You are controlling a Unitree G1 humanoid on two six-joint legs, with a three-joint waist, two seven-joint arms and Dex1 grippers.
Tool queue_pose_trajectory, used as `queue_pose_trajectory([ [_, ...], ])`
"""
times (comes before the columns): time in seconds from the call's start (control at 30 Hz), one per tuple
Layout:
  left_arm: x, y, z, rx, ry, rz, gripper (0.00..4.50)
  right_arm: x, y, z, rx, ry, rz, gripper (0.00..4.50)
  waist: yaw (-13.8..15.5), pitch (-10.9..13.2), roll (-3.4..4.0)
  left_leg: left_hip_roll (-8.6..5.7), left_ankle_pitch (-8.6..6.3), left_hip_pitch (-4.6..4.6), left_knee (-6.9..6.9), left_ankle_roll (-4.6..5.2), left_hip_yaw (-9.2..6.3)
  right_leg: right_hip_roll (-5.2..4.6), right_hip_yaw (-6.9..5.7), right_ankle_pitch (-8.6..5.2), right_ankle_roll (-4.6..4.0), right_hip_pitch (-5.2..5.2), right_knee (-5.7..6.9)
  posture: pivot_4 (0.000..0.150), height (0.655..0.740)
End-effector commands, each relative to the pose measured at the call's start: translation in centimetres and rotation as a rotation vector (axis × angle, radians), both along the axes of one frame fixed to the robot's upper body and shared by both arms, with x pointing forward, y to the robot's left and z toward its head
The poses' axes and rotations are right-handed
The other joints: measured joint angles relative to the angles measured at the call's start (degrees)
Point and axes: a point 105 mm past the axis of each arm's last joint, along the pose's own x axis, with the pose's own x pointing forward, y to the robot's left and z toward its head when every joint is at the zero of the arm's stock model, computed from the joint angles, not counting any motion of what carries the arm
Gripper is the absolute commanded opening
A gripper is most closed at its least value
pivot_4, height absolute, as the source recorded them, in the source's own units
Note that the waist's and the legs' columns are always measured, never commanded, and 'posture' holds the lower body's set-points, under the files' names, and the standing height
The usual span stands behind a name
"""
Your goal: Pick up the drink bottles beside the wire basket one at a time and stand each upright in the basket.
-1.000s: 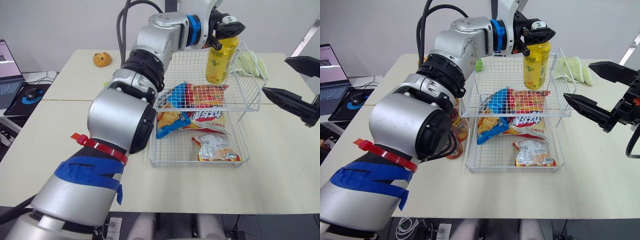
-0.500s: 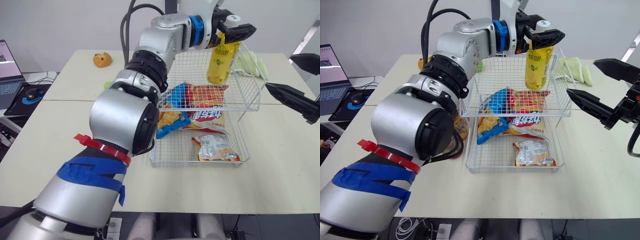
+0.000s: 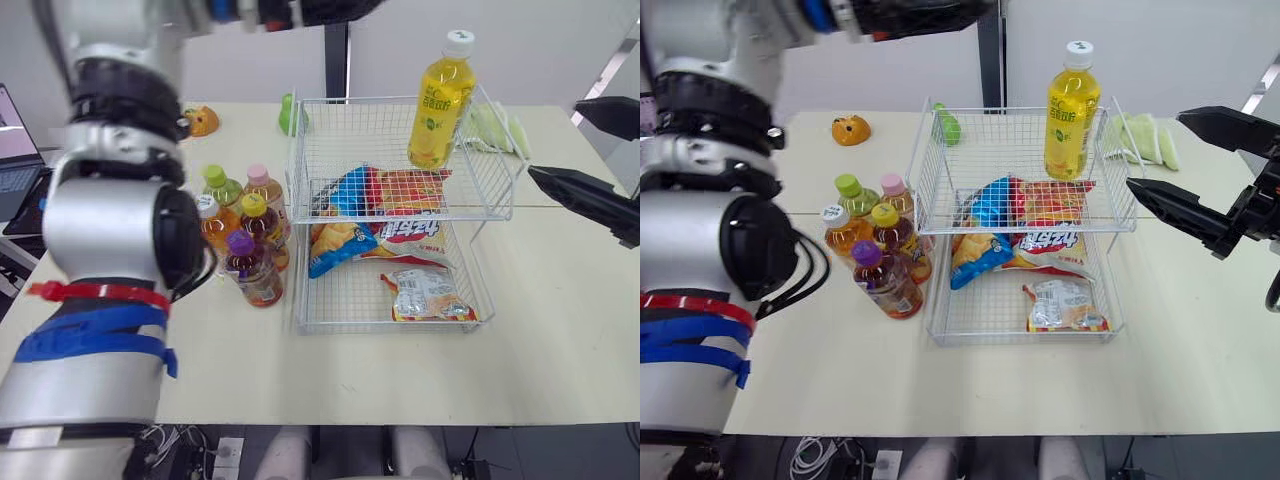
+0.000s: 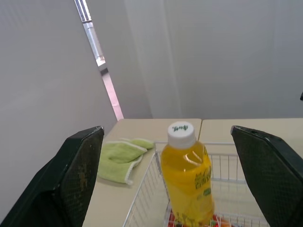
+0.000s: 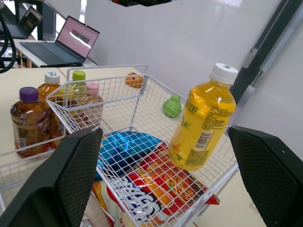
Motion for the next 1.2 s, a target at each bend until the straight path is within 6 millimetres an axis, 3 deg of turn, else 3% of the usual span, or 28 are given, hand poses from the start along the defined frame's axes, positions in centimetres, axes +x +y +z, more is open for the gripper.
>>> queue_pose_trajectory([
  [0.03,-1.8,4.1,0.8,-0.001,-0.057,0.105,4.45,-0.4,0.7,0.6,-0.051,-0.004,0.074,4.5,-0.36,0.0,0.0,0.01,0.0,0.0,0.0,0.0,-0.01,0.0,0.01,0.0,-0.01,0.0,0.0,0.15,0.74],
  [0.27,-4.7,14.8,-2.9,0.005,-0.069,0.472,4.45,0.8,3.3,0.7,-0.124,0.022,0.253,4.5,-1.07,-0.03,0.05,0.11,0.0,0.03,-0.01,-0.02,-0.04,0.07,0.06,0.06,-0.08,-0.02,-0.06,0.15,0.74],
  [0.47,-7.4,20.7,-7.7,0.021,0.047,0.68,4.45,2.0,4.9,0.2,-0.14,0.047,0.342,4.5,-0.65,-0.03,0.04,0.13,0.0,0.05,0.0,-0.02,-0.06,0.07,0.05,0.11,-0.12,0.0,-0.09,0.15,0.74],
  [0.6,-9.8,24.4,-12.7,0.018,0.186,0.782,4.45,2.8,6.4,-0.4,-0.159,0.093,0.396,4.5,-0.24,-0.04,0.07,0.15,0.0,0.08,-0.04,-0.02,-0.04,0.06,0.06,0.18,-0.18,-0.02,-0.1,0.15,0.74],
  [0.7,-11.0,24.3,-15.4,-0.025,0.269,0.777,4.45,2.7,7.3,-0.6,-0.169,0.112,0.456,4.5,0.05,-0.04,0.07,0.19,-0.01,0.11,-0.08,-0.03,-0.04,0.06,0.07,0.19,-0.21,-0.03,-0.11,0.15,0.74],
  [0.8,-11.5,22.8,-17.1,-0.064,0.315,0.754,4.45,2.6,7.7,-0.8,-0.177,0.116,0.494,4.5,0.95,-0.06,0.04,0.22,-0.01,0.11,-0.04,-0.04,-0.09,0.07,0.0,0.23,-0.26,0.0,-0.14,0.15,0.74],
  [1.07,-10.3,16.5,-18.1,-0.216,0.29,0.747,4.45,2.5,7.1,-1.4,-0.179,0.13,0.507,4.5,1.68,-0.09,-0.02,0.2,0.0,0.12,0.01,-0.04,-0.07,0.05,0.01,0.32,-0.25,0.04,-0.16,0.15,0.74],
  [1.2,-9.1,14.9,-18.0,-0.267,0.252,0.812,4.45,2.4,6.9,-1.3,-0.182,0.131,0.505,4.5,1.77,-0.1,-0.02,0.22,0.01,0.12,0.02,-0.06,-0.05,0.08,0.02,0.35,-0.28,0.04,-0.13,0.15,0.74],
])
